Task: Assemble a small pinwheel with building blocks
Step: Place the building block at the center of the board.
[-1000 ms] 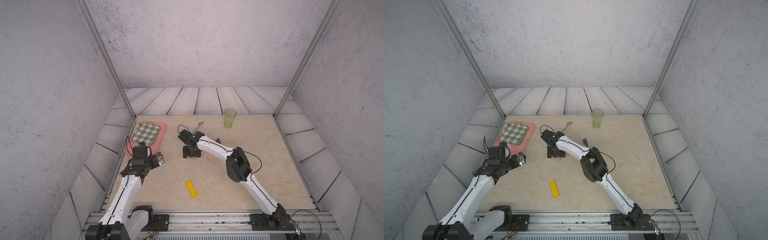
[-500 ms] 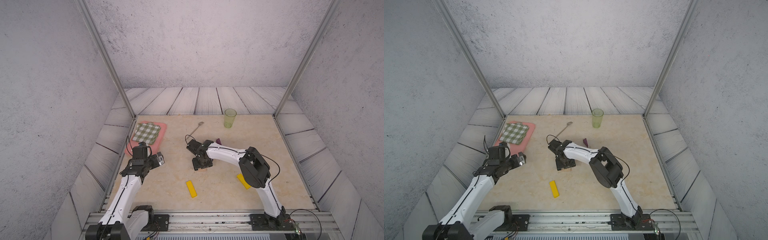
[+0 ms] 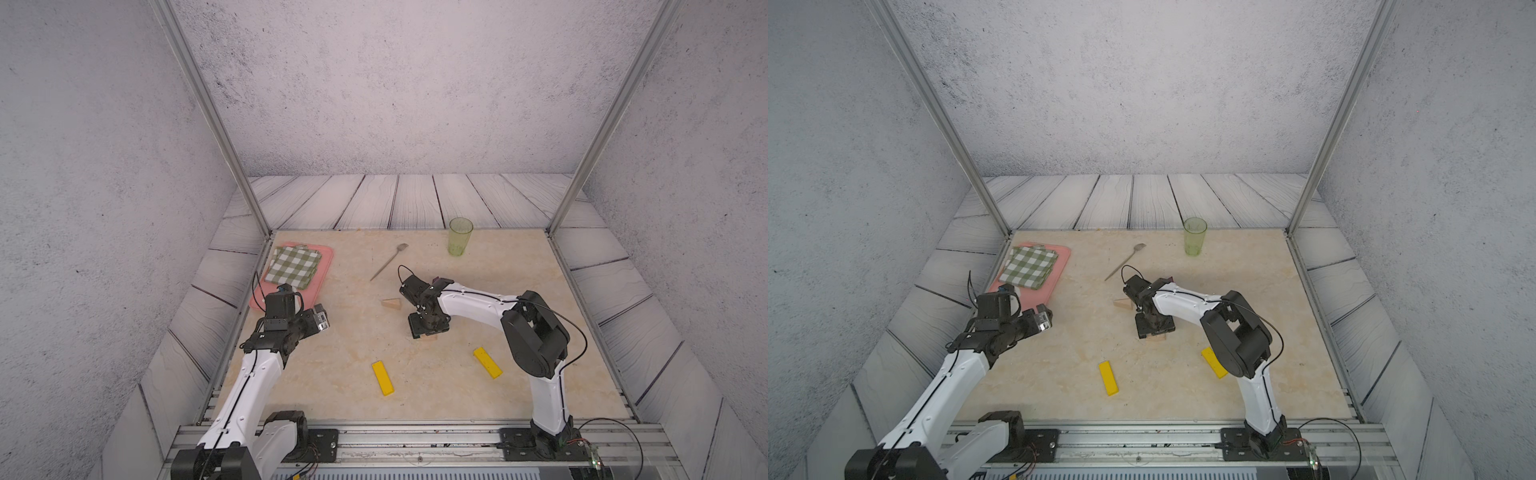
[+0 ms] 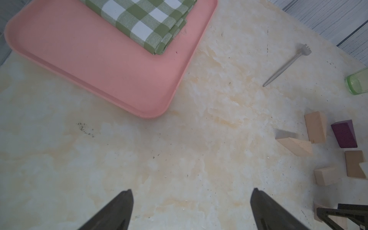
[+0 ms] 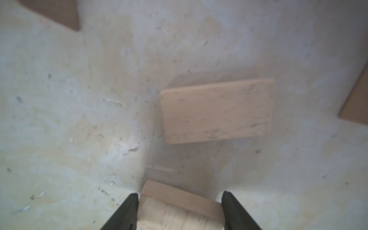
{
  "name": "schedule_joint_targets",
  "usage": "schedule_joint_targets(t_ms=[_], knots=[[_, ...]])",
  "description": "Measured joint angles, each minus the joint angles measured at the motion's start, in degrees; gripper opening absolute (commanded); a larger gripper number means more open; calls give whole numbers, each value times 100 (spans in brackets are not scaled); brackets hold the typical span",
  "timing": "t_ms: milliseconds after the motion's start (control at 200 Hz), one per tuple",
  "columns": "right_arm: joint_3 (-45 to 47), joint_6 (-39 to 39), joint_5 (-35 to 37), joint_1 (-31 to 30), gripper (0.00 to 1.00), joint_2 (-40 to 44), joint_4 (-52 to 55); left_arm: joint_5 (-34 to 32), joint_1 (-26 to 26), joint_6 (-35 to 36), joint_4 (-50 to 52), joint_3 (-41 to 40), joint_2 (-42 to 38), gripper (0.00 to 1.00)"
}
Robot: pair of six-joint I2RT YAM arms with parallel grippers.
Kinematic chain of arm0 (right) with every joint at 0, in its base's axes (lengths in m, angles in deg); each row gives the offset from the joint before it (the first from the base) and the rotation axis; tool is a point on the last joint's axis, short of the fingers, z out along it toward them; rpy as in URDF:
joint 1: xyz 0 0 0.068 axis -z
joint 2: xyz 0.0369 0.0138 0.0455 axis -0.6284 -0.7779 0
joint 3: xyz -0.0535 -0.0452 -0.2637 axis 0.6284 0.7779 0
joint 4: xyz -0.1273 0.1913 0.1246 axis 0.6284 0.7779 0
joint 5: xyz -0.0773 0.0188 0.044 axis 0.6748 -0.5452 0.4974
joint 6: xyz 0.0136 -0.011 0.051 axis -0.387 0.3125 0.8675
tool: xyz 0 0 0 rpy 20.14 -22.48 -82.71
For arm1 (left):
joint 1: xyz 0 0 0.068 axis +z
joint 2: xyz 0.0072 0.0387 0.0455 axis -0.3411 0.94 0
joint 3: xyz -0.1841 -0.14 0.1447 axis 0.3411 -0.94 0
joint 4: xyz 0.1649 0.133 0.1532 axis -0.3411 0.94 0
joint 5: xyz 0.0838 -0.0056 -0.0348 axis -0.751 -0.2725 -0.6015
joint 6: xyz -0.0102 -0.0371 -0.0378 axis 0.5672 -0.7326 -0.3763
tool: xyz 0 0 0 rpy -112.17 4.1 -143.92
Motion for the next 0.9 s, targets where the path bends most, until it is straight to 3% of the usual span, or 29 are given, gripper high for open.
schedule_joint_targets(t_ms=[170, 520, 901], knots=[[-7, -313, 13, 243, 68, 0, -50, 0, 0, 0, 0, 0, 0, 98], [-13, -758, 197, 400, 83, -59, 57, 0, 0, 0, -2, 0, 4, 98], [20, -651, 87, 400, 82, -26, 197, 0, 0, 0, -2, 0, 11, 98]])
